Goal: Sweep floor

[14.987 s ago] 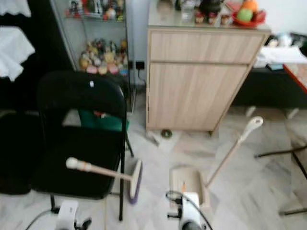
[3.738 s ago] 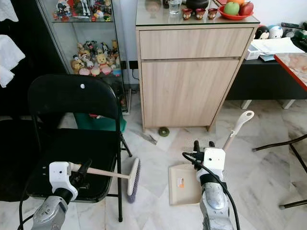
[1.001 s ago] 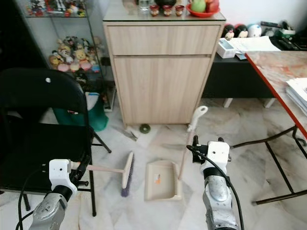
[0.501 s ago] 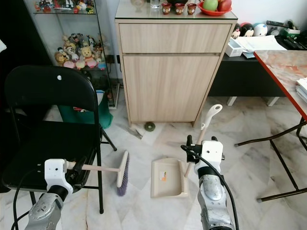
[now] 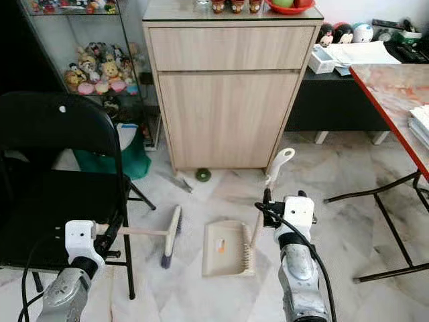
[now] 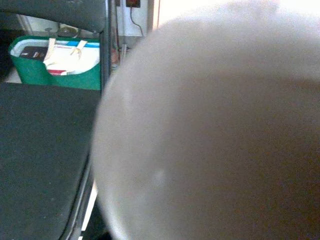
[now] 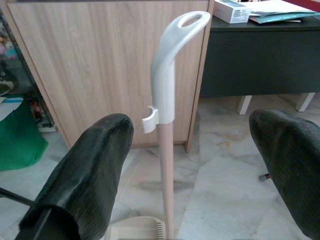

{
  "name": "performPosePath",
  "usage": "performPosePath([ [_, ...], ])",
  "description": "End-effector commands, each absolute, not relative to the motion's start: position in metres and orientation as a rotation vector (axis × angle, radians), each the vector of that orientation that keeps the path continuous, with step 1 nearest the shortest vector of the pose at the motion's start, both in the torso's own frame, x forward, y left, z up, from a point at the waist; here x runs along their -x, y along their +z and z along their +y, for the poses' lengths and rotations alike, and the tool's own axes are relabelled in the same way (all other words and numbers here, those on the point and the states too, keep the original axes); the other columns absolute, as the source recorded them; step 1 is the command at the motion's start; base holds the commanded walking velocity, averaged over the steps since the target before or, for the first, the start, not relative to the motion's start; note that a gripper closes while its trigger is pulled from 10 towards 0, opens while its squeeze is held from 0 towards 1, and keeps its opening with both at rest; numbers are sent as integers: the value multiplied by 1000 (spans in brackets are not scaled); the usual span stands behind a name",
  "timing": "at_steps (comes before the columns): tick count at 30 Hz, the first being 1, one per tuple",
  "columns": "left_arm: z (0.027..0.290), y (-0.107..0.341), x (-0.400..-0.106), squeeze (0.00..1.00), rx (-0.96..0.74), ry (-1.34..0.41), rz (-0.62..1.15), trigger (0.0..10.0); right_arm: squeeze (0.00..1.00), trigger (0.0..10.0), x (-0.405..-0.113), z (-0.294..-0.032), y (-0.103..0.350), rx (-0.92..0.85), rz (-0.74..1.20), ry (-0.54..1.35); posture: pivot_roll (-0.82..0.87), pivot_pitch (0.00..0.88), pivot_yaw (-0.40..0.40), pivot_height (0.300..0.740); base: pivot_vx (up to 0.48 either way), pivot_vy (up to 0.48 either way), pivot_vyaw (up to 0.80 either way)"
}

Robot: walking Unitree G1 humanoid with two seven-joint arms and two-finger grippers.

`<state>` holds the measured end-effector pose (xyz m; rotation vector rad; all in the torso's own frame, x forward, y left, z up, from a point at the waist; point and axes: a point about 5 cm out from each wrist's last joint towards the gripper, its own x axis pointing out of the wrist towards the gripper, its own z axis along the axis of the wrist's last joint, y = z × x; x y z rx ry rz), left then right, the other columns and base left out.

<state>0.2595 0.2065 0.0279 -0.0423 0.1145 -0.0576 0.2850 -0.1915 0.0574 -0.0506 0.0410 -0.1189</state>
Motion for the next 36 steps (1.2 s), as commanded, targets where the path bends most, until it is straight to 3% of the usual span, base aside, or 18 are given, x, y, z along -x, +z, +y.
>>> performPosePath([
  [1, 206, 20, -255, 0, 48, -60, 149, 10000, 0, 10000, -283, -193, 52, 45, 62, -128, 28, 113, -17, 740, 0, 0, 0],
  [4, 206, 21, -255, 0, 44, -56, 137, 10000, 0, 10000, -283, -193, 52, 45, 62, -128, 28, 113, -17, 740, 0, 0, 0],
  [17, 205, 20, -255, 0, 45, -58, 148, 10000, 0, 10000, -282, -194, 52, 45, 66, -126, 27, 116, -19, 740, 448, 0, 0],
  [36, 209, 20, -254, 0, 42, -44, 143, 10000, 0, 10000, -282, -191, 50, 42, 69, -119, 25, 120, -19, 740, 0, 0, 0],
])
